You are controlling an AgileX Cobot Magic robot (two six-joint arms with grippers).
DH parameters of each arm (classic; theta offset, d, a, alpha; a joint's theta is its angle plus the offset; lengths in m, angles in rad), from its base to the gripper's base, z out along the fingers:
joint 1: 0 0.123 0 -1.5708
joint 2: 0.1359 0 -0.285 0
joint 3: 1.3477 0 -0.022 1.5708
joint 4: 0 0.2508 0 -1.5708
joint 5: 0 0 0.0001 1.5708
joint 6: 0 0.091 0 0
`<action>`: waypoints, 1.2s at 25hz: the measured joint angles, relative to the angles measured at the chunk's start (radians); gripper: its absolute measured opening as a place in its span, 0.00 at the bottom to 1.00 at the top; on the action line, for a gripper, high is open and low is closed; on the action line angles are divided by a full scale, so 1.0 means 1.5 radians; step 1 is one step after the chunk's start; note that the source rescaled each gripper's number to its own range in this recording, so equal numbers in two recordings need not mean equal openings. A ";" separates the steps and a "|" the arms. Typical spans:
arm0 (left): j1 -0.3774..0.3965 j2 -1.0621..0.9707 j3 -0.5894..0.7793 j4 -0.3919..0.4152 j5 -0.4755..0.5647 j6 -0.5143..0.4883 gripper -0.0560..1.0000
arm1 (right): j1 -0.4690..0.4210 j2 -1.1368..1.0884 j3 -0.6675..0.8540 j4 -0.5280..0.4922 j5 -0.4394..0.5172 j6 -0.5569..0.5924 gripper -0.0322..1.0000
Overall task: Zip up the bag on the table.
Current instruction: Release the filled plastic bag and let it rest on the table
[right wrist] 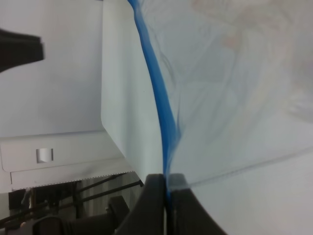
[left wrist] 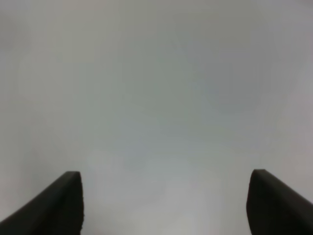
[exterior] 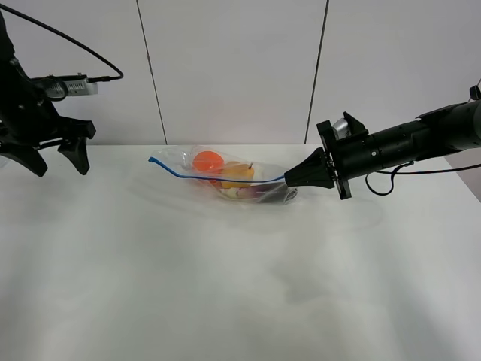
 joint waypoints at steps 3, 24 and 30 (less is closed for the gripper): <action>0.000 -0.073 0.050 0.001 0.001 0.001 0.82 | 0.000 0.000 0.000 0.000 0.000 0.000 0.03; 0.000 -0.708 0.587 0.004 -0.030 -0.030 0.95 | 0.000 0.000 0.000 -0.008 0.000 0.000 0.03; 0.000 -0.860 0.610 0.002 -0.028 -0.030 0.95 | 0.000 0.000 0.000 -0.012 0.000 0.000 0.03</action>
